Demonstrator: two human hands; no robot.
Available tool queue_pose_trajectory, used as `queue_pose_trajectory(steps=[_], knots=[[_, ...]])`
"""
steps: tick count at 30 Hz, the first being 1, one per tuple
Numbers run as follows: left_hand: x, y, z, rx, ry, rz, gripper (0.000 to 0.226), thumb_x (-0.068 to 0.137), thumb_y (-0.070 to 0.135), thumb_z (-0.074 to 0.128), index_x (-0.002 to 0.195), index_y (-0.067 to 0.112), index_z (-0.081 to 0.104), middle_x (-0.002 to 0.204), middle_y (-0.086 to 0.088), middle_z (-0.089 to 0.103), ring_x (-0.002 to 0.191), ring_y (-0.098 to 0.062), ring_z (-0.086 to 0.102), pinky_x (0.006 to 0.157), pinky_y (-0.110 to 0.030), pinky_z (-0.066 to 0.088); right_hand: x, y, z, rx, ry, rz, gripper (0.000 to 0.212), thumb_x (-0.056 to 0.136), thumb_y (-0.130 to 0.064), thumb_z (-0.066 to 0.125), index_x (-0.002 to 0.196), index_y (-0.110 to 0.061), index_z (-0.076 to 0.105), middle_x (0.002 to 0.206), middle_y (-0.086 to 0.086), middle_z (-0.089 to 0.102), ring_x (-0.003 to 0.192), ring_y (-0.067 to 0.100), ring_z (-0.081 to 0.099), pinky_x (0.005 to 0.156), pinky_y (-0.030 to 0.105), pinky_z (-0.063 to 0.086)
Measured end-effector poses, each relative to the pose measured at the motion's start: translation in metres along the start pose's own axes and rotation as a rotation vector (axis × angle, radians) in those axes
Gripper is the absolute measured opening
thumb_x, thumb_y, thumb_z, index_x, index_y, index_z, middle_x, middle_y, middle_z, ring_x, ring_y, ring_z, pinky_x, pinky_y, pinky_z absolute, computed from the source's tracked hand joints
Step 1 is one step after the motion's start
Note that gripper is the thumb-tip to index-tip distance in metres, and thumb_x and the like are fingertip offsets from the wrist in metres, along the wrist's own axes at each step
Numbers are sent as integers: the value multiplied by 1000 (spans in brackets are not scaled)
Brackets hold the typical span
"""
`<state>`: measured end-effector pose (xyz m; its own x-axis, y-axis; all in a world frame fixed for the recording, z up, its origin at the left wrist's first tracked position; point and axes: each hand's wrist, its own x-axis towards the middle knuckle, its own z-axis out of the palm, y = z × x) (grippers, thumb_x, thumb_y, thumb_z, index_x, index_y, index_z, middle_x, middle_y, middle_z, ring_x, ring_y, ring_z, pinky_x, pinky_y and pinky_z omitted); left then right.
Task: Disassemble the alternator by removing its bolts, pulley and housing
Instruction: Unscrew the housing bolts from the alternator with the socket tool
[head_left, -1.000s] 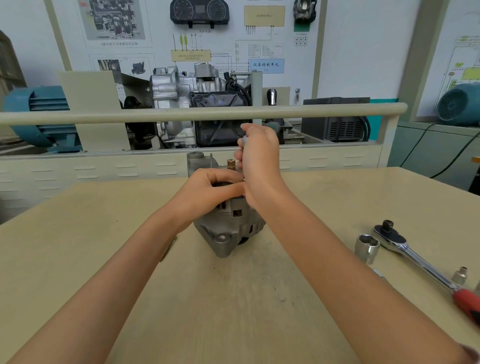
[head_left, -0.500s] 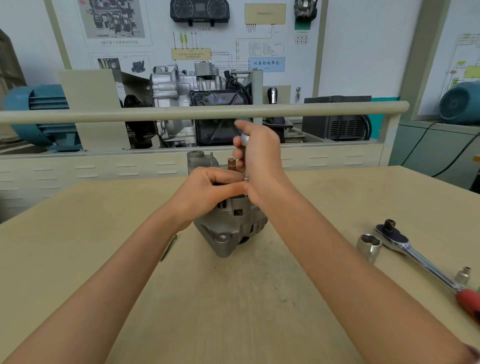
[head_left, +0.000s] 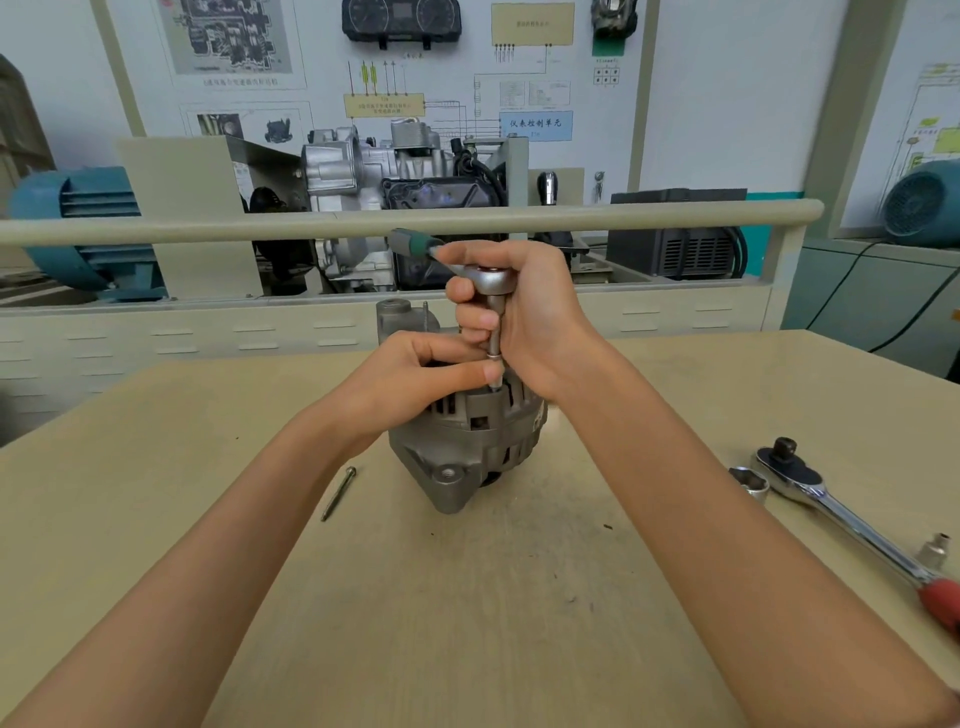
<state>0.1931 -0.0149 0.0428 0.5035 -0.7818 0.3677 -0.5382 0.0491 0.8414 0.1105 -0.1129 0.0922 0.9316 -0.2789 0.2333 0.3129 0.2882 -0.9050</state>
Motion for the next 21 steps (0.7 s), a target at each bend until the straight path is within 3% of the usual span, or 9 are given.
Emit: queue_pose_trajectory(steps=[3, 7, 11, 14, 17, 21], knots=[[0, -1, 1, -3, 13, 41, 14, 81, 20, 69, 80, 31, 78, 90, 14, 75, 85, 2, 68, 71, -6, 47, 2, 8, 11, -48, 218, -78, 24, 93, -9, 37, 82, -13, 58, 58, -1, 44, 43, 8, 33, 44, 19, 25], [0, -5, 2, 53, 40, 87, 53, 88, 2, 60, 55, 42, 73, 64, 21, 70, 63, 9, 64, 58, -3, 44, 1, 19, 23, -187, 493, -278, 26, 97, -8, 31, 82, -23, 44, 77, -3, 47, 58, 7, 40, 54, 21, 31], [1, -3, 4, 58, 12, 84, 43, 86, 9, 64, 62, 43, 74, 70, 21, 71, 68, 10, 65, 61, -3, 45, 4, 16, 18, -105, 550, -245, 21, 100, -12, 31, 84, -23, 40, 76, -4, 43, 62, 7, 41, 54, 21, 31], [1, -1, 0, 11, -34, 46, 11, 75, 33, 69, 80, 37, 78, 88, 13, 75, 85, 2, 69, 72, -8, 49, 6, 9, 13, -17, 446, -113, 17, 98, -11, 35, 94, -15, 51, 70, -2, 42, 55, 9, 35, 52, 22, 28], [2, -2, -4, 10, -55, 10, 21, 76, 33, 68, 95, 26, 77, 99, 9, 75, 94, -4, 68, 79, -10, 50, 4, 3, 2, 77, 186, -17, 21, 95, -11, 36, 83, -14, 53, 61, -2, 43, 41, 7, 29, 44, 19, 24], [1, 0, -3, 25, -43, -5, 12, 80, 28, 68, 88, 27, 77, 93, 13, 74, 88, 0, 68, 71, -6, 47, 3, -3, -11, 60, -110, 61, 22, 92, -14, 36, 84, -12, 56, 62, -1, 46, 43, 7, 30, 46, 19, 25]])
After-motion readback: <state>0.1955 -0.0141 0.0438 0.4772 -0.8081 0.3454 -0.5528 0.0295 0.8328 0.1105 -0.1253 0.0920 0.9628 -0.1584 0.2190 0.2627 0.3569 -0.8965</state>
